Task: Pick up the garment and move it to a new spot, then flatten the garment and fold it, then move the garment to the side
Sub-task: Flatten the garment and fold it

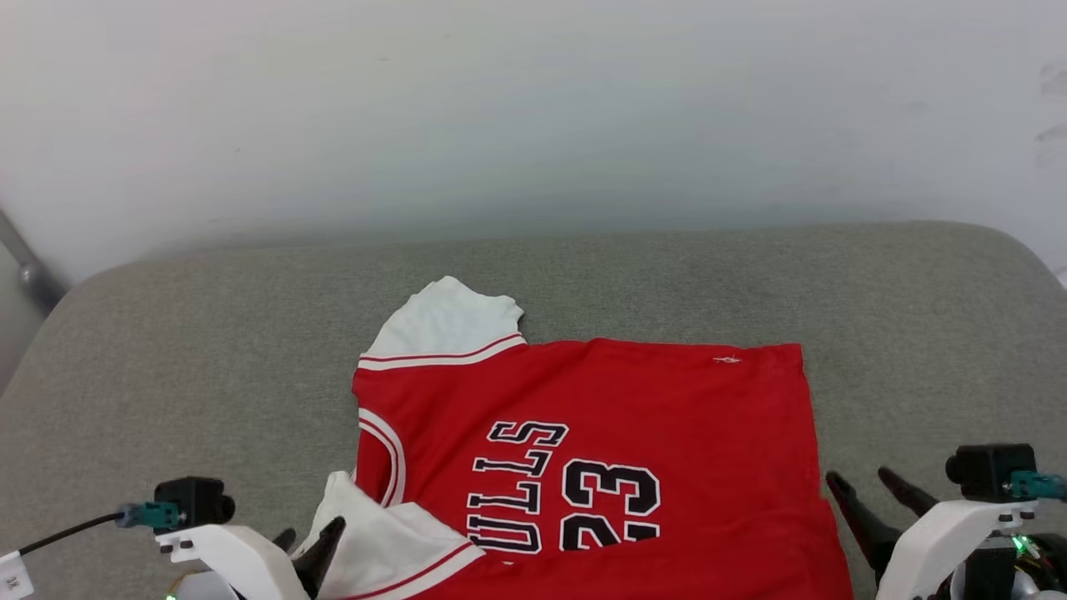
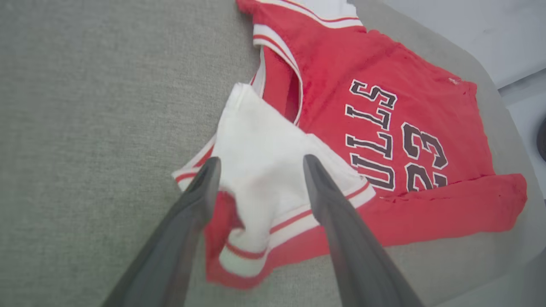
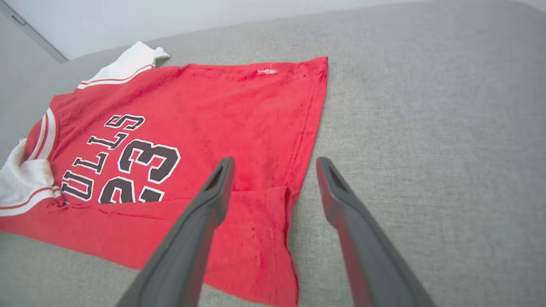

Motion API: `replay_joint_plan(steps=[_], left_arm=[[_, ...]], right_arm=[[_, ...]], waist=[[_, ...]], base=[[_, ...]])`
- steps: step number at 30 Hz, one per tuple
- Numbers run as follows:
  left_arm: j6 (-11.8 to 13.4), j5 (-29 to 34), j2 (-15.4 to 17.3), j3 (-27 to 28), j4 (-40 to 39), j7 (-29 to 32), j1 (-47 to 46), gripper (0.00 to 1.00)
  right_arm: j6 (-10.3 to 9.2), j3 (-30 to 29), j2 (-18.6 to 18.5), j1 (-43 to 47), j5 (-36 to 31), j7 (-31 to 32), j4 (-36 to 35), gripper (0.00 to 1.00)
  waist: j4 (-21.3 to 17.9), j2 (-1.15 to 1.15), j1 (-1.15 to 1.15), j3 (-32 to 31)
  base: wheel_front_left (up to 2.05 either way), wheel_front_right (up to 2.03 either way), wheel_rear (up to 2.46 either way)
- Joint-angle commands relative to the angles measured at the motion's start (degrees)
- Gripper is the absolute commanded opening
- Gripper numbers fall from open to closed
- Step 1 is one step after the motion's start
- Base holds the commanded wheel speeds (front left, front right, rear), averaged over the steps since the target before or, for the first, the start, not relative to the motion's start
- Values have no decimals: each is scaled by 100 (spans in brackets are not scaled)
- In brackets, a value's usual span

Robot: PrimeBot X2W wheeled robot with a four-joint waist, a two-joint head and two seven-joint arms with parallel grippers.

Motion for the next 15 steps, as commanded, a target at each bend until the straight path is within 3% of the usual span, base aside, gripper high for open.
replay_joint_plan(steps=[1,7,15], left_arm=[[58,109,13,54,-9,-177,-129,100],[282,502,63,192,-59,-700,-509,100],[329,814,202,259,16,-806,-1578,100]], right_arm=[[-2,-68,56,5,-147,-298,-93,100],[-2,-272,284,-87,-686,-1004,-412,100],[-2,-386,557,-297,-1026,-1185,-1047,100]], waist=[[-97,0,0,-26],[-407,0,0,16],[-849,0,0,639]], base=[[0,0,0],[0,0,0],[0,0,0]])
